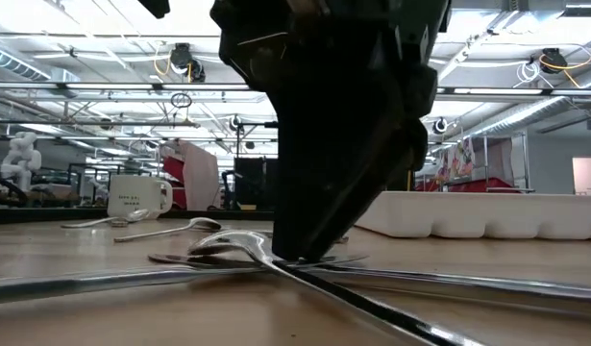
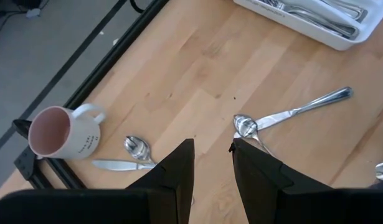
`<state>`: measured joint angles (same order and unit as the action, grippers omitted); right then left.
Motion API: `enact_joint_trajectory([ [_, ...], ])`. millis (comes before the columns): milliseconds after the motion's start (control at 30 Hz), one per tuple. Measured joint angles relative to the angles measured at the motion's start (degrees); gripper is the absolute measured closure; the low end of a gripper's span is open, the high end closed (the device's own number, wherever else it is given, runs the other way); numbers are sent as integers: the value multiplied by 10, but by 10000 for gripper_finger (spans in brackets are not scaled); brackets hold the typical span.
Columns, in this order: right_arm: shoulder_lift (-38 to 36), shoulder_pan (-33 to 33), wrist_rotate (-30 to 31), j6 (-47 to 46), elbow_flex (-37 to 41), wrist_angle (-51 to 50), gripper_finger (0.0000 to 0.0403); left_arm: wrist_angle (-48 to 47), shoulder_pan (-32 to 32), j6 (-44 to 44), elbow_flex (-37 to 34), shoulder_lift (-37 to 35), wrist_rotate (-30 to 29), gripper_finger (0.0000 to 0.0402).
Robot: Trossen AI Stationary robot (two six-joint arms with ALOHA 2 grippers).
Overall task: Sort silverware
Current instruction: Put the silver table knife into the silverware tray
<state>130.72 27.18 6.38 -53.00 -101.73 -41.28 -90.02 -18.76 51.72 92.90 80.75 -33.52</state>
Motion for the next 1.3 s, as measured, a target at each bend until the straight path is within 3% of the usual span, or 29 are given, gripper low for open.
enact_joint_trajectory([
  [233, -5, -1, 9, -37, 0, -9, 237, 0, 0, -31, 0, 0, 0, 285],
  [733, -25, 70, 8, -48, 1, -92, 234, 0, 0, -45, 0, 0, -7, 285],
  [1300, 18, 73, -2, -16, -4, -94, 237, 11, 0, -45, 0, 0, -27, 285],
])
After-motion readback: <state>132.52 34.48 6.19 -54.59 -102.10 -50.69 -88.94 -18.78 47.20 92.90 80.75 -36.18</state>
